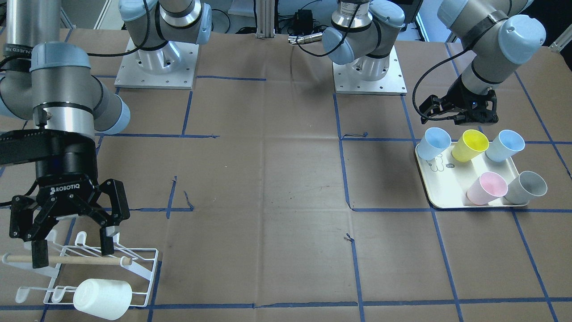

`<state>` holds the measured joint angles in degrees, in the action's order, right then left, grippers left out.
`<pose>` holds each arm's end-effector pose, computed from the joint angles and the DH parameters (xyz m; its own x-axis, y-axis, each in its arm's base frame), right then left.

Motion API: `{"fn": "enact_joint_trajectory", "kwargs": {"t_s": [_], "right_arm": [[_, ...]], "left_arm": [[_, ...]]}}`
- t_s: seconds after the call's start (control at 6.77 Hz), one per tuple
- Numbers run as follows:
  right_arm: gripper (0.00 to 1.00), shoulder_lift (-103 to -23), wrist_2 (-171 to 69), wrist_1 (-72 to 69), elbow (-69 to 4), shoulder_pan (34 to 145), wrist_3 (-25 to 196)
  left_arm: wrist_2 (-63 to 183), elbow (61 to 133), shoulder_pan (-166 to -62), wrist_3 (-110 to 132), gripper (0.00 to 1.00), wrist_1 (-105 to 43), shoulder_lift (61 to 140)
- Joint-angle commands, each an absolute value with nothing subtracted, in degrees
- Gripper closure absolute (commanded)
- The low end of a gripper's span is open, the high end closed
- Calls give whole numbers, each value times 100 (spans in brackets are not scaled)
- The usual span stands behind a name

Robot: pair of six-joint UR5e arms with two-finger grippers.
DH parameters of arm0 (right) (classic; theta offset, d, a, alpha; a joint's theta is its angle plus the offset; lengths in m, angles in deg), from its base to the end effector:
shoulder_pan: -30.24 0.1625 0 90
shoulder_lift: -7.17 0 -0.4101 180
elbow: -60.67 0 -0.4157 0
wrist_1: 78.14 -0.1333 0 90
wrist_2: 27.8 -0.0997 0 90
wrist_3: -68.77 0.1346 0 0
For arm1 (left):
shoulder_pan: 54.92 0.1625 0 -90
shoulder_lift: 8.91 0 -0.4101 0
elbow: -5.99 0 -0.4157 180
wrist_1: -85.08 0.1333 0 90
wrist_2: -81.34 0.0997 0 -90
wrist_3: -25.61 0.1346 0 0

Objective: Transfer IKEA cup to right arm and place on rack

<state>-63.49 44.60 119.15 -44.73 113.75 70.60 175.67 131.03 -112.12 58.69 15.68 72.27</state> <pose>0.1017 -0.6453 0.3692 -0.9781 -0.1693 -0.1211 0.0652 0.3035 -0.9506 0.1111 -0.3997 0.2408 -0.9999 0.0092 -0.0095 0.0079 0.9924 0.1231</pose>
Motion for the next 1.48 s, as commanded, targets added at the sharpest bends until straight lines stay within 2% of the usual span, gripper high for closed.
{"fn": "enact_joint_trajectory", "kwargs": {"t_s": [0.0,0.3,0.74,0.89,1.03,1.18,1.33], "right_arm": [[0,-7076,4445,11917,-5127,11575,8373],[0,-7219,4428,12031,-5481,12039,9954],[0,-7394,4542,12040,-5910,12708,12659],[0,-7430,4550,12310,-6252,12736,13652],[0,-7431,4620,12826,-6473,12745,14445],[0,-7439,4603,13023,-6518,12754,15071],[0,-7431,4551,13025,-6519,12771,15504]], "left_arm": [[17407,13289,-11213,5883,1,1950,7571],[17433,13719,-11213,5883,1,2477,7660],[17477,13756,-11196,5892,1,2734,7924],[17468,13738,-11187,5884,12,2804,7933],[17468,13730,-11187,5892,37,2865,7941],[17503,13677,-11187,5892,71,2857,7942],[17494,13668,-11187,5892,96,2892,7933]]}}
